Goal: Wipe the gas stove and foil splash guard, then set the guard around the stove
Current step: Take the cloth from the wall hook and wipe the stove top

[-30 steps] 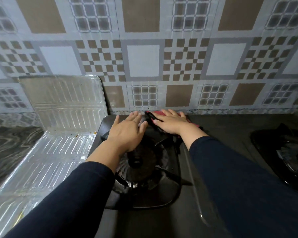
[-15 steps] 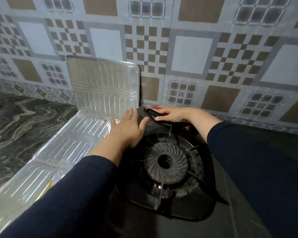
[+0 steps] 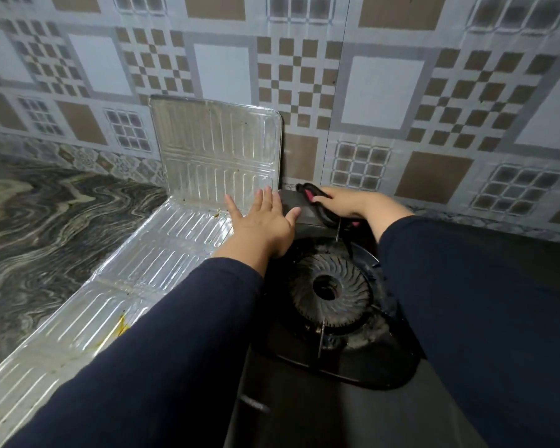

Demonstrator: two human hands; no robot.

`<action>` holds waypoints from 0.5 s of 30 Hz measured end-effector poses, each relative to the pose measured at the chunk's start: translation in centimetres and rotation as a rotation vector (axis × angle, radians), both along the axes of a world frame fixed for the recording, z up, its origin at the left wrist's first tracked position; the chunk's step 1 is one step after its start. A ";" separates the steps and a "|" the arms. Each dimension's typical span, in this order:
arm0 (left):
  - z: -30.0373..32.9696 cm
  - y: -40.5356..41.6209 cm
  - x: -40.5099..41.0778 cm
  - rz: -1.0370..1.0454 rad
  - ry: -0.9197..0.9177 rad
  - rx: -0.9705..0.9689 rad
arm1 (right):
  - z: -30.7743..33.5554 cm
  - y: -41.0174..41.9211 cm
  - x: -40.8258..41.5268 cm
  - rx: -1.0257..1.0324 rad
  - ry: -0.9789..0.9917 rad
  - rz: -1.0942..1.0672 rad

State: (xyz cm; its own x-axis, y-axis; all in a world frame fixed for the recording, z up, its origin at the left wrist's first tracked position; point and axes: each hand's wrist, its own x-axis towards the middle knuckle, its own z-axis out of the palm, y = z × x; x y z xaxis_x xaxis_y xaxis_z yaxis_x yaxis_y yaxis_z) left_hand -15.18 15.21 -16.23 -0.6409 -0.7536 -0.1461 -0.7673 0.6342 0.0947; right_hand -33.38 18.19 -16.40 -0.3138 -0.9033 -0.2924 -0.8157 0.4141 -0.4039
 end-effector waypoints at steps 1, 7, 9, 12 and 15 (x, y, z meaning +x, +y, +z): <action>0.0 0.0 0.0 -0.005 -0.003 0.006 | 0.0 1.5 -1.0 0.013 0.001 -0.036; -0.1 -0.5 0.1 -0.024 0.004 0.004 | -0.9 11.3 -3.5 0.022 0.255 -0.258; -0.2 -0.5 0.1 -0.025 0.020 -0.006 | -1.0 13.6 -2.5 0.013 0.290 -0.279; -0.4 -0.6 0.2 -0.040 0.032 -0.014 | -1.4 16.6 -0.5 0.009 0.313 -0.344; -0.6 -0.5 0.4 -0.064 0.052 -0.040 | -1.7 19.1 1.9 0.001 0.316 -0.434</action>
State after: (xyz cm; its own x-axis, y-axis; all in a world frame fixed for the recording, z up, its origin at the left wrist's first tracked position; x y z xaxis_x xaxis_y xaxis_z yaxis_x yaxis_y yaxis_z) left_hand -14.78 14.71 -16.79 -0.6943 -0.7150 -0.0822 -0.7194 0.6862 0.1074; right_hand -31.47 37.27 -18.06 -0.7314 -0.6706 -0.1238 -0.6510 0.7407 -0.1659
